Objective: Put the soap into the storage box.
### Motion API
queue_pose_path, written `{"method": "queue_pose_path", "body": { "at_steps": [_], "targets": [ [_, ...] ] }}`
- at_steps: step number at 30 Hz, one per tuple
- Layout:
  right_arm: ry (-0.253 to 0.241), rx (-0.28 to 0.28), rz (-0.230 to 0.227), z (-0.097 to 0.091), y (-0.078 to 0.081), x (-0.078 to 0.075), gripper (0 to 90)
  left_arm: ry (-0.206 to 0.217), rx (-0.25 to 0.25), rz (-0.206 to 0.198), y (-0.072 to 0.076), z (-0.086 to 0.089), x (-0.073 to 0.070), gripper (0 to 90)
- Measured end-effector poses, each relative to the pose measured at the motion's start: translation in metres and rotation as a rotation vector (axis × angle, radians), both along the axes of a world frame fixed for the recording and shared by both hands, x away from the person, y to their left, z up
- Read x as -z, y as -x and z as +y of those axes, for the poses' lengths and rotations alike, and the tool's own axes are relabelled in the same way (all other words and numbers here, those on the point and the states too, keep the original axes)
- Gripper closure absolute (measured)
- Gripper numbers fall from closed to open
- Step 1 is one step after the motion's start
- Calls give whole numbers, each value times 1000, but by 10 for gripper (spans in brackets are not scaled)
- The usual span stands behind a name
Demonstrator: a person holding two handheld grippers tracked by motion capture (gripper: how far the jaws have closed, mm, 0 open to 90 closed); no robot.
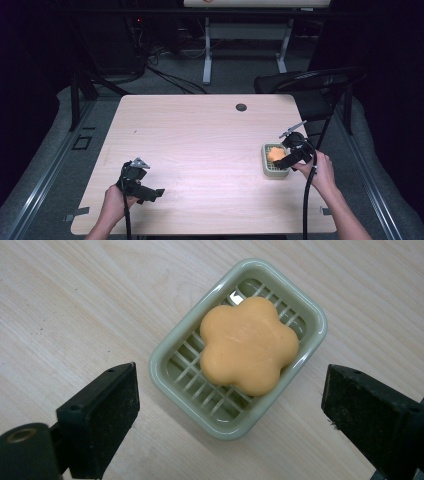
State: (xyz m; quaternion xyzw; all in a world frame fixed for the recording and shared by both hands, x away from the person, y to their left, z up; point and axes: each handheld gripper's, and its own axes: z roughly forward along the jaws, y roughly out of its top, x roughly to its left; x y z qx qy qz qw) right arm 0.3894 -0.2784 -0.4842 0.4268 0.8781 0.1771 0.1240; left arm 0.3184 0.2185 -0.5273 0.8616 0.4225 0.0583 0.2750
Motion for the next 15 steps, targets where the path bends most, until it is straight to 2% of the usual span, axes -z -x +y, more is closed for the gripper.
{"method": "queue_pose_path", "body": {
  "at_steps": [8, 9, 12, 13, 15],
  "targets": [
    [-16, -11, -5, 2, 11, -3, 71, 1, 2, 2, 0, 0, 0, 0],
    [-4, -13, -14, 2, 14, -3, 67, 1, 2, 2, 0, 0, 0, 0],
    [-14, -17, -17, 3, 20, -3, 60, 2, 3, 1, 0, 0, 0, 0],
    [2, -23, -11, 3, 22, -3, 57, 2, 3, 1, 0, 0, 0, 0],
    [-7, -29, -10, 2, 27, -2, 56, 1, 1, -3, 0, 0, 0, 0]
  ]
}}
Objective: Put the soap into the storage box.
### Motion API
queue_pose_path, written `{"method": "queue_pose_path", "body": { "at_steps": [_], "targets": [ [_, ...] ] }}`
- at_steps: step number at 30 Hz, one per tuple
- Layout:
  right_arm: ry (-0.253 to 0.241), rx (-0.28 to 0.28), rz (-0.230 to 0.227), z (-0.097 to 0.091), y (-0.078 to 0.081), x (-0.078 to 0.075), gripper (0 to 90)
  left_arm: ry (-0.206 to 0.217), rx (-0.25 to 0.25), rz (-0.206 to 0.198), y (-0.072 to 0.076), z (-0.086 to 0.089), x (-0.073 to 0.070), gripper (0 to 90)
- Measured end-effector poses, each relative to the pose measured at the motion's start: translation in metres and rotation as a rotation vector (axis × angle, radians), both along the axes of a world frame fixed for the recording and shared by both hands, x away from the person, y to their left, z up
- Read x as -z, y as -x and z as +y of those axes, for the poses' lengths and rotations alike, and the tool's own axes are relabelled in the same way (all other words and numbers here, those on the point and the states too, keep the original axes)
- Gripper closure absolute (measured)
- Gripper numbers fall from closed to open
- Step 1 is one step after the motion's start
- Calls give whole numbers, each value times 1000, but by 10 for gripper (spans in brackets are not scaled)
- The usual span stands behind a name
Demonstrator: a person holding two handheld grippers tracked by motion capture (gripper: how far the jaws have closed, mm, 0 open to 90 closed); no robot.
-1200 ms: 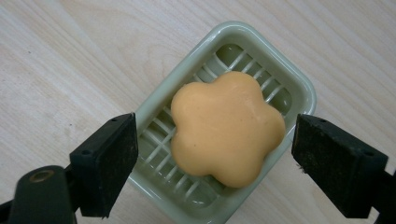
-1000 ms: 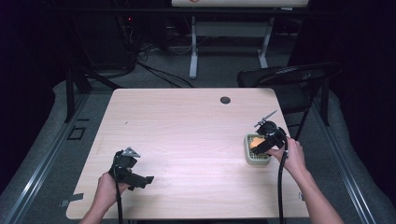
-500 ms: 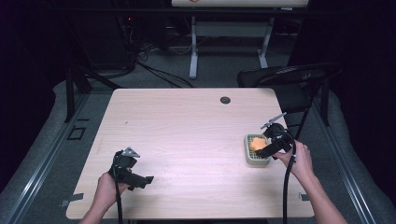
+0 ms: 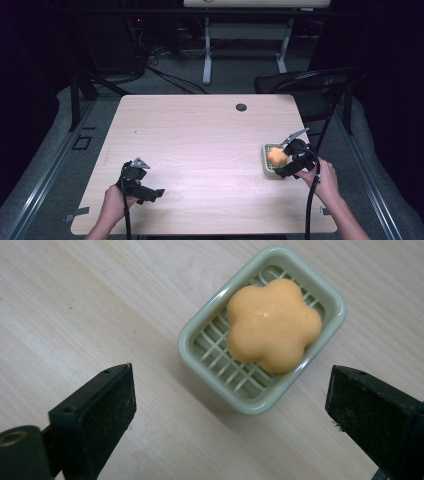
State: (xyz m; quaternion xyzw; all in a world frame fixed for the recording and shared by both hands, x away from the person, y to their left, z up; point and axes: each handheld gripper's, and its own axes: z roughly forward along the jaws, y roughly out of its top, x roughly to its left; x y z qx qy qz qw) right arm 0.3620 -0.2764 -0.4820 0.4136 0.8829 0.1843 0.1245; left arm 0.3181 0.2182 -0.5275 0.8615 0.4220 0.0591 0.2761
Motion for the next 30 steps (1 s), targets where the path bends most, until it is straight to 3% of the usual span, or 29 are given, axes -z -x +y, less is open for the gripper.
{"method": "queue_pose_path", "body": {
  "at_steps": [13, 20, 25, 27, 30],
  "targets": [
    [9, 22, 29, -20, 34, 14, 53, -4, 8, 7, 0, -1, 0, 0],
    [-3, 62, 88, -31, 50, 33, 44, -9, 11, 4, -1, -3, 0, 0],
    [48, 51, 114, -31, 51, 37, 40, -6, 15, 5, -2, -3, 0, 0],
    [29, 69, 107, -30, 51, 40, 40, -5, 15, 7, -2, -3, 0, 0],
    [57, 48, 138, -31, 48, 40, 41, -5, 14, 4, -2, -3, 0, 0]
  ]
}}
